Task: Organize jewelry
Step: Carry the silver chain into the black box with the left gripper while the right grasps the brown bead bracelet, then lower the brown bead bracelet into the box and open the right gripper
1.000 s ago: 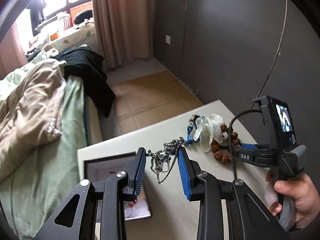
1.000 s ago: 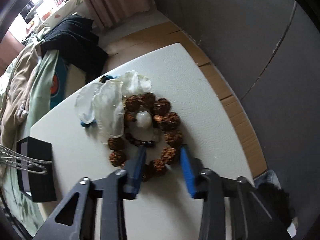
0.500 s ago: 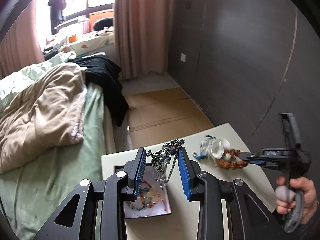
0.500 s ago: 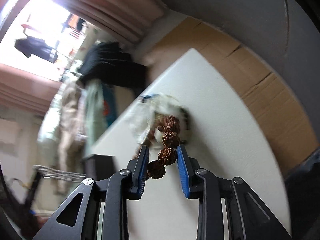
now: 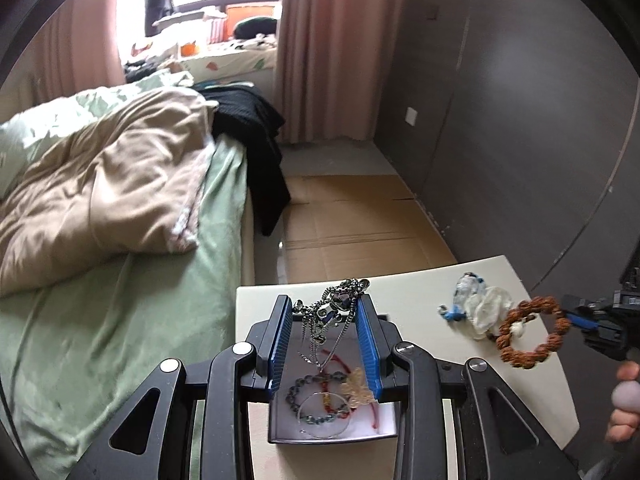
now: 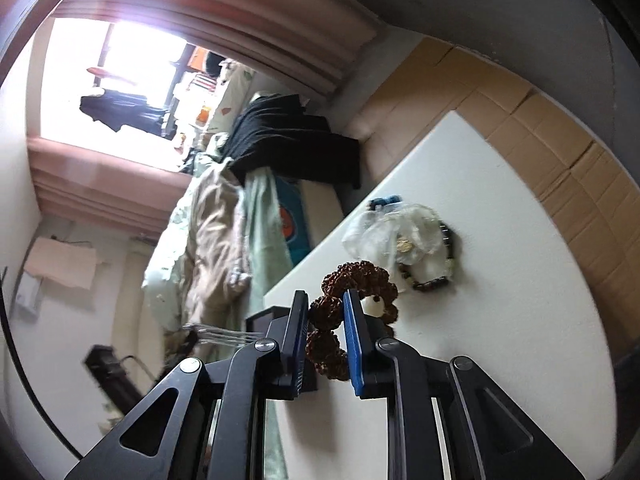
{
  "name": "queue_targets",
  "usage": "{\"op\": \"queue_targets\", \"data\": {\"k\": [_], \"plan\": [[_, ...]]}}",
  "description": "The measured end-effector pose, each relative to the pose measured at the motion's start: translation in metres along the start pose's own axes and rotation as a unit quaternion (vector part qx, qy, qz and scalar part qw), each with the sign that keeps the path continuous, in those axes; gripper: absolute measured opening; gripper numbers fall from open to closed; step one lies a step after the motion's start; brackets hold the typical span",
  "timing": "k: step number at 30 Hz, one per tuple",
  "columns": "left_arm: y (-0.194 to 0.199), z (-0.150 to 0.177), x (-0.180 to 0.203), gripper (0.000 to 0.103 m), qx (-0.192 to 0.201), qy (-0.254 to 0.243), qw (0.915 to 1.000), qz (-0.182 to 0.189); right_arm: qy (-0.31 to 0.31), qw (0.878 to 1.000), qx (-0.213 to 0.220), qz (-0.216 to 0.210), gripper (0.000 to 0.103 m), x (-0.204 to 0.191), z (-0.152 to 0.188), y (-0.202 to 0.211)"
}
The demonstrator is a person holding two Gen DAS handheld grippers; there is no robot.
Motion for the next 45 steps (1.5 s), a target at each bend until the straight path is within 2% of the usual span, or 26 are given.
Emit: {"op": "queue_targets", "data": {"k": [7, 10, 15, 18, 20, 24, 32, 41, 42, 45], "plan": [[-0.025, 0.020, -0.015, 0.034, -0.010, 0.049, 0.9987, 0.006, 0.007, 0.999, -0.013, -0.028, 0.019, -0.017, 0.005, -0.013], [-0.032, 0.025, -0.019, 0.035, -0.002, 0.079, 0.9964, 0.032, 0.012, 0.999, -0.021, -0.036, 0.019, -0.026, 0.012, -0.023], [-0.034, 0.024, -0.025, 0.036, -0.019, 0.108, 0.9928, 0.049, 0.028, 0.997, -0.030, -0.069, 0.019, -0.051, 0.026, -0.038], [-0.021, 0.025, -0.030, 0.050, -0.006, 0.123, 0.9912, 0.049, 0.046, 0.995, -0.029, -0.087, 0.019, -0.070, 0.036, -0.047], [-0.011, 0.024, -0.035, 0.065, 0.006, 0.132, 0.9899, 0.052, 0.056, 0.993, -0.031, -0.098, 0.019, -0.081, 0.043, -0.054], [0.001, 0.023, -0.043, 0.072, 0.014, 0.151, 0.9867, 0.059, 0.071, 0.991, -0.041, -0.109, 0.019, -0.097, 0.057, -0.067], [0.009, 0.020, -0.058, 0.084, 0.025, 0.174, 0.9824, 0.064, 0.098, 0.991, -0.031, -0.084, 0.019, -0.110, 0.076, -0.093], [0.015, 0.021, -0.077, 0.086, 0.034, 0.198, 0.9769, 0.072, 0.161, 0.987, 0.012, 0.006, 0.020, -0.118, 0.086, -0.116], [0.016, 0.021, -0.079, 0.086, 0.035, 0.201, 0.9764, 0.071, 0.162, 0.987, 0.016, 0.005, 0.022, -0.118, 0.086, -0.115], [0.017, 0.022, -0.084, 0.086, 0.036, 0.208, 0.9750, 0.069, 0.164, 0.986, -0.001, -0.011, 0.038, -0.122, 0.093, -0.121]]}}
Point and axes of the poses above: each gripper's, at about its wrist camera, not at the fingertips, and y roughly against the way its jaws point, x to its right, z to its underside, the point moved 7 cm from there along -y, roughly the way its jaws point, and after that the axes turned 5 degrees about -y, right-handed, at the moved point
